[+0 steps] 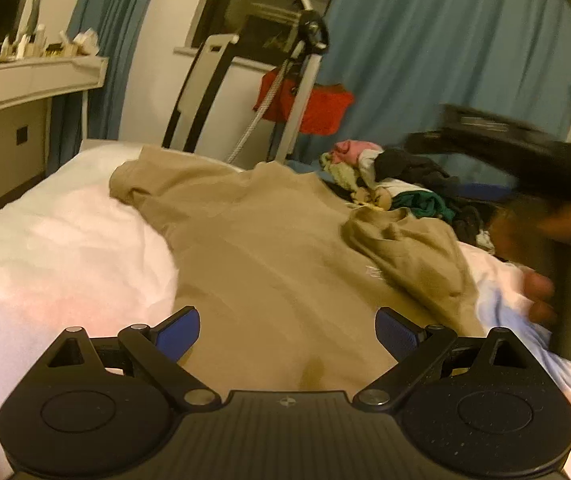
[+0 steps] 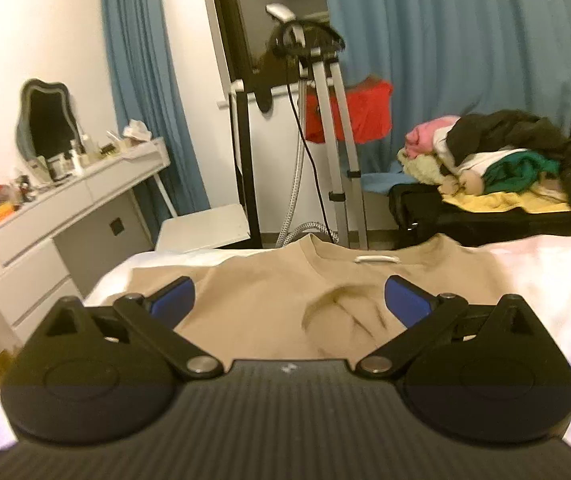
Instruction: Fold clothes
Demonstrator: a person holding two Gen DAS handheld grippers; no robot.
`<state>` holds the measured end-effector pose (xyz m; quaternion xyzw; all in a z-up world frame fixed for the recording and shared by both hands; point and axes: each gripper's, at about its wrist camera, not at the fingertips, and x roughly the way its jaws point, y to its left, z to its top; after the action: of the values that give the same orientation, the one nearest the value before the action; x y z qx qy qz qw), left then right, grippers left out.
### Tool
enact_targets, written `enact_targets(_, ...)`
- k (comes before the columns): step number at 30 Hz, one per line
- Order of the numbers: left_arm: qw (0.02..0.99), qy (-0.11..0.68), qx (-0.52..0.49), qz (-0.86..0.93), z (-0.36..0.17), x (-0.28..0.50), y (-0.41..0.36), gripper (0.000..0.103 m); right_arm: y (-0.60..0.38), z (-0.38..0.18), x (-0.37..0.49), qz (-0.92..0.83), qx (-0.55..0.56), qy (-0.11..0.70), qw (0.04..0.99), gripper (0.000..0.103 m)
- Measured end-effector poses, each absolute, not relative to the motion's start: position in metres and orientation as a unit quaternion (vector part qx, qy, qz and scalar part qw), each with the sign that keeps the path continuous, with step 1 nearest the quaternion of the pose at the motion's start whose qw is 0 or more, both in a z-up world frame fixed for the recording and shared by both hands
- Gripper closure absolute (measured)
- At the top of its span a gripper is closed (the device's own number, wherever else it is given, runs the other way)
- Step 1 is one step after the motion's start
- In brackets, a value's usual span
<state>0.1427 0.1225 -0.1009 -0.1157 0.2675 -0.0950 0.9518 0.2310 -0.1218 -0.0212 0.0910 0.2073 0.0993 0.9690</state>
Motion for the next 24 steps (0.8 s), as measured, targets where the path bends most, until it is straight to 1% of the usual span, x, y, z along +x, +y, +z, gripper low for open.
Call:
enact_targets(4,0.951,0.267,-0.106,-0.115,-0.089,0.117,0.111,0.007,-0.153,0.001,0.128,0.08,0.135,0.202,0.967,0.0)
enact_targets(7,0.946,0.278,-0.101,-0.132,-0.086,0.096,0.099,0.007,-0.174,-0.001,0.057,0.047,0.147,0.212,0.965,0.0)
enact_targets(9,0.939,0.293,-0.1,-0.147,-0.087,0.082,0.088,0.007,-0.187,-0.007,0.015,0.027,0.158,0.205,0.966,0.0)
enact_targets(13,0.922,0.323,-0.098,-0.189,-0.092,0.056,0.057,0.009,-0.227,-0.021,-0.039,-0.021,0.204,0.192,0.96,0.0)
enact_targets(15,0.91,0.341,-0.1,-0.214,-0.097,0.047,0.036,0.013,-0.248,-0.028,-0.056,-0.047,0.233,0.187,0.953,0.0)
enact_targets(20,0.871,0.388,-0.113,-0.28,-0.103,0.034,-0.027,0.028,-0.294,-0.042,-0.073,-0.092,0.294,0.171,0.936,0.0)
enact_targets(21,0.865,0.393,-0.112,-0.29,-0.103,0.031,-0.04,0.029,-0.301,-0.044,-0.073,-0.097,0.297,0.169,0.935,0.0)
enact_targets(23,0.855,0.396,-0.11,-0.317,-0.103,0.022,-0.063,0.042,-0.311,-0.048,-0.072,-0.109,0.302,0.166,0.932,0.0)
enact_targets(24,0.85,0.396,-0.105,-0.331,-0.105,0.016,-0.076,0.044,-0.316,-0.05,-0.071,-0.115,0.305,0.165,0.931,0.0)
